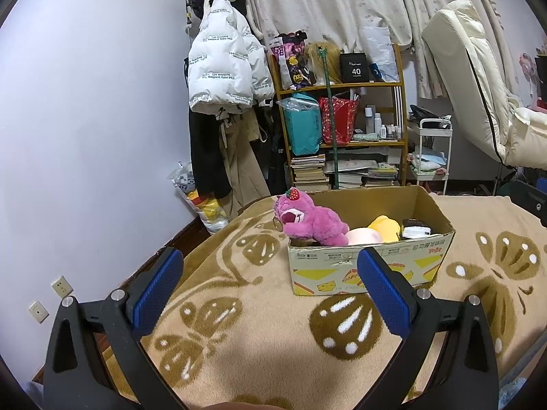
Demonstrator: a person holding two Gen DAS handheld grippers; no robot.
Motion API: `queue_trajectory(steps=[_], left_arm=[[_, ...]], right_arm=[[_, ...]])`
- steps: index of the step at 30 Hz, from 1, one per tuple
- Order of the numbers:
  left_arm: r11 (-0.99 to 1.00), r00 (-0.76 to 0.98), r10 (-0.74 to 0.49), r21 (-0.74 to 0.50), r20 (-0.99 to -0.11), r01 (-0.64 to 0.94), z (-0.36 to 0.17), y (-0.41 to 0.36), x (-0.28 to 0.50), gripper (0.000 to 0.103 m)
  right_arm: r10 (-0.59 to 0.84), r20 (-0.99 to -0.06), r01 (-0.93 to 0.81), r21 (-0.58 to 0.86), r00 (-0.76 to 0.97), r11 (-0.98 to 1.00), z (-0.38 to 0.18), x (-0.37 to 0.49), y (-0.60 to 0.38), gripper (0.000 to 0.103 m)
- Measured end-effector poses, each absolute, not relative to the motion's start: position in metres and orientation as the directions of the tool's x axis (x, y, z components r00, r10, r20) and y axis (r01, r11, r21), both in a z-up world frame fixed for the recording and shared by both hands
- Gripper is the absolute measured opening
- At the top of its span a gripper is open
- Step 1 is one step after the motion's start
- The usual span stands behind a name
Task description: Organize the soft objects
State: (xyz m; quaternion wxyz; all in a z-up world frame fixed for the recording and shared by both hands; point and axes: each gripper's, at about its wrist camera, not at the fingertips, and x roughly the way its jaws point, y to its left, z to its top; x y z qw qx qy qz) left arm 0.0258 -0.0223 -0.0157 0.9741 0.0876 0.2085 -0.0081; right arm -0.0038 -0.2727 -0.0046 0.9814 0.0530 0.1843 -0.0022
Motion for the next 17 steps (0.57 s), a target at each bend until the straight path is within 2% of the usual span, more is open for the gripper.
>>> queue_trajectory(steps=[17], left_arm=[[0.984,0.912,0.021,0.167,-0.41,0.053,-0.0164,-0.0214,0.0259,0.101]], right_arm=[[0.017,-0.363,0.022,0.104,0.932,0.994,-0.0034,-0.0037,-0.275,0.103]])
